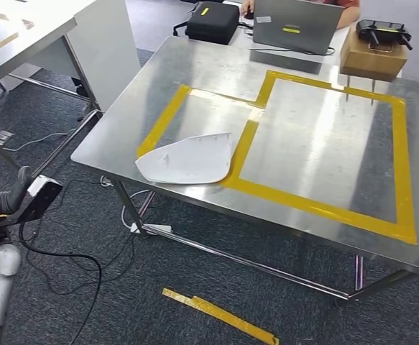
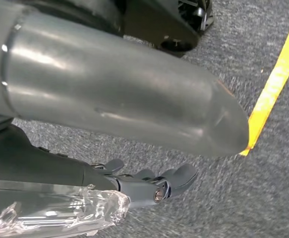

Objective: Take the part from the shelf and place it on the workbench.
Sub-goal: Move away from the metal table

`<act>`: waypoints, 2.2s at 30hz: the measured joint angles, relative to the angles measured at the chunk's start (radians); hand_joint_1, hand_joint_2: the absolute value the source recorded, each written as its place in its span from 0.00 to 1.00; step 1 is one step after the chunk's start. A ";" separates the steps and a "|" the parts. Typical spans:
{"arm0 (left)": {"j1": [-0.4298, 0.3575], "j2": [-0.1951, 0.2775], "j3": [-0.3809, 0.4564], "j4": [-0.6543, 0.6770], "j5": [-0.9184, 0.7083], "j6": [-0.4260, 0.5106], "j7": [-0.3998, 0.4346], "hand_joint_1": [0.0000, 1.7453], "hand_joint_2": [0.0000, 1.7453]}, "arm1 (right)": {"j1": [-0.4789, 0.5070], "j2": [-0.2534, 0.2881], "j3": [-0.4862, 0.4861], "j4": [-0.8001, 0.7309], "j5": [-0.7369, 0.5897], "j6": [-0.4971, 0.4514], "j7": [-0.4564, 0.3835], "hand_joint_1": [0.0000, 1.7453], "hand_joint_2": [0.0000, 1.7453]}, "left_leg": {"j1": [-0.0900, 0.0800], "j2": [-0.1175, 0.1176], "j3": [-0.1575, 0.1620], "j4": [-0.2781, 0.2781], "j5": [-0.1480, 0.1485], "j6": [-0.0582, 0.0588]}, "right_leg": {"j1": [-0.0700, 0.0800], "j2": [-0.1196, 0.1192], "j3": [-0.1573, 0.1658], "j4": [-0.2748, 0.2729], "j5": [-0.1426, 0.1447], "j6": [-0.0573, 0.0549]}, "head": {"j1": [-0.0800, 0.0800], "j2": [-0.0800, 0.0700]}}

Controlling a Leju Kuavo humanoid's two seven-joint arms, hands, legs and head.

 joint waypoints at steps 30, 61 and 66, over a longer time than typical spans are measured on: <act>0.181 -0.013 0.138 0.050 0.024 -0.080 0.117 0.00 0.00 | 0.066 0.021 -0.001 -0.133 0.049 0.022 0.122 0.00 0.00 | -0.001 -0.006 0.004 -0.006 0.002 -0.008 | 0.005 0.023 -0.001 -0.006 0.009 -0.015 | -0.005 0.000; 0.316 -0.190 0.587 0.790 0.442 -0.229 -0.130 0.00 0.00 | 0.065 0.040 -0.059 -0.174 0.125 0.013 0.093 0.00 0.00 | 0.016 -0.012 0.033 -0.011 -0.015 -0.016 | 0.002 0.008 0.040 -0.025 -0.011 -0.006 | 0.003 0.000; 0.314 -0.216 0.685 0.866 0.513 -0.264 -0.166 0.00 0.00 | 0.058 0.040 -0.070 -0.163 0.123 0.016 0.087 0.00 0.00 | 0.015 -0.061 0.035 -0.018 -0.011 0.014 | -0.009 0.114 -0.051 0.171 -0.120 0.008 | 0.009 0.000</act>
